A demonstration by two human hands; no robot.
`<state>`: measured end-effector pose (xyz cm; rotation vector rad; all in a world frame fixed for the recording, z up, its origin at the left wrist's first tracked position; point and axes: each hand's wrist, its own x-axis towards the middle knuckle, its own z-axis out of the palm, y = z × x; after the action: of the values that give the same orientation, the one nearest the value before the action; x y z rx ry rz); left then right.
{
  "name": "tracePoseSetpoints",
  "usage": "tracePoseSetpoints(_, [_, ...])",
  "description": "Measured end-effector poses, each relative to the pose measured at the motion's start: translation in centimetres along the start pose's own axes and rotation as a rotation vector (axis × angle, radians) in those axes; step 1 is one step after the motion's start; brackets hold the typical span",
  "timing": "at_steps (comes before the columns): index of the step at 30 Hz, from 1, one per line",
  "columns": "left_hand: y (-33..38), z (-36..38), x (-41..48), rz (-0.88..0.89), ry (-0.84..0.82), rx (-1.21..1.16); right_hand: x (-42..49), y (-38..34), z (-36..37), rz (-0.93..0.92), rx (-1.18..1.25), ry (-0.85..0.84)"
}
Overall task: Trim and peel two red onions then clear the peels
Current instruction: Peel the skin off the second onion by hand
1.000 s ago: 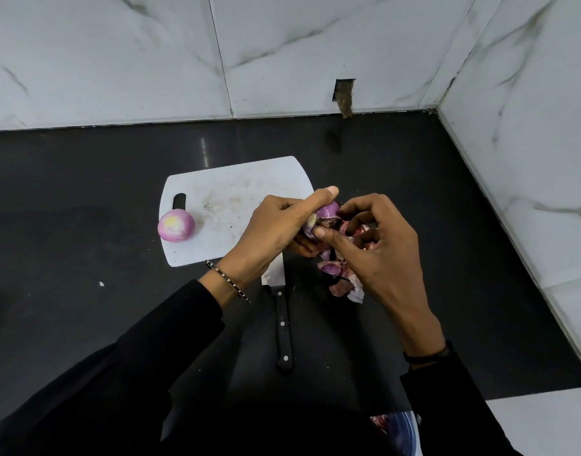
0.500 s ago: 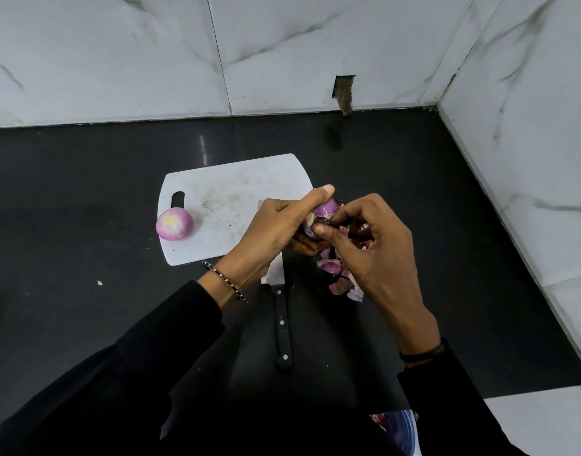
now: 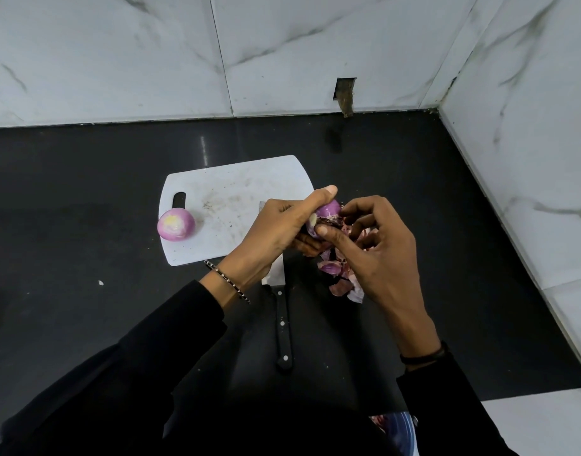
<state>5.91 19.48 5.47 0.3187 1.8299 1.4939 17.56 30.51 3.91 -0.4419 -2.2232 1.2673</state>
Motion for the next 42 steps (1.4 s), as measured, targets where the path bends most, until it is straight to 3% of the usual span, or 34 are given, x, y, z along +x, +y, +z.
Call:
tracePoseSetpoints(9, [-0.28, 0.33, 0.00, 0.016, 0.028, -0.036, -0.05, 0.14, 0.48, 0.015, -0.053, 0.004])
tracePoseSetpoints(14, [-0.31, 0.26, 0.07, -0.002, 0.032, -0.063, 0.12, 0.04, 0.35, 0.149, -0.007, 0.060])
tracePoseSetpoints(35, [-0.72, -0.31, 0.55, 0.097, 0.114, 0.058, 0.08, 0.06, -0.29, 0.036, -0.134, 0.059])
tracePoseSetpoints(42, [-0.93, -0.10, 0.28, 0.104, 0.112, 0.104, 0.39, -0.06, 0.11, 0.070, -0.201, -0.026])
